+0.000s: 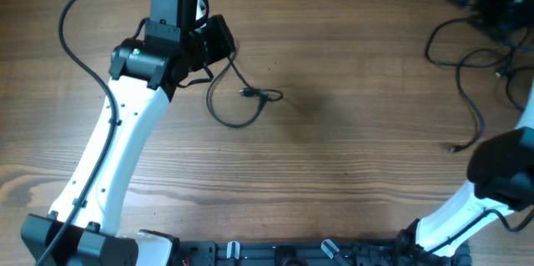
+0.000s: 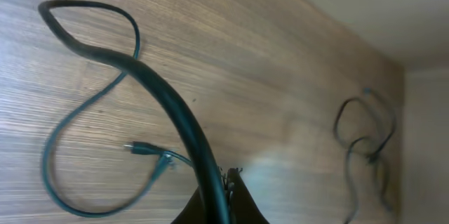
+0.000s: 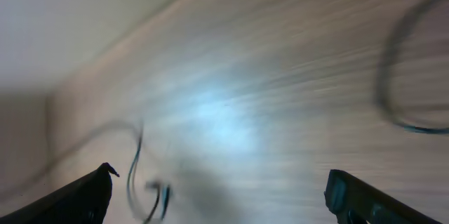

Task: Untangle cables

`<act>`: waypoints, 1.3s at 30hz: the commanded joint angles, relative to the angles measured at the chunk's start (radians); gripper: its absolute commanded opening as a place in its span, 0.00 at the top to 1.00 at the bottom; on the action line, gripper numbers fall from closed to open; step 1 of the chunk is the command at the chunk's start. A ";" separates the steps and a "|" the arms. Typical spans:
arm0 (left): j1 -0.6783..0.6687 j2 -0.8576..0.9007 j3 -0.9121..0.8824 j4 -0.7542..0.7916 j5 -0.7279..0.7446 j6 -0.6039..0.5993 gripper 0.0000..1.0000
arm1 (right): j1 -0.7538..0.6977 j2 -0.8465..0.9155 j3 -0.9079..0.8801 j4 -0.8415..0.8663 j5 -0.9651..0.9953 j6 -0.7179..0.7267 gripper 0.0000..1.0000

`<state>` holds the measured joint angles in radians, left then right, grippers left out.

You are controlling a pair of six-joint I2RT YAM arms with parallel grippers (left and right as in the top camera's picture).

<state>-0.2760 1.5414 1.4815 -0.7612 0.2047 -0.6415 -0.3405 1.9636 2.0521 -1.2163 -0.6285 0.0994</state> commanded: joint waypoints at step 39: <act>0.690 -0.008 0.011 -0.353 -0.084 0.093 0.00 | 0.845 0.100 0.001 0.164 0.057 -0.070 0.09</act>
<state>0.3935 1.5471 1.4899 -1.1149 0.1028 -0.5888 0.3992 2.0006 2.0518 -1.0966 -0.5743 0.0097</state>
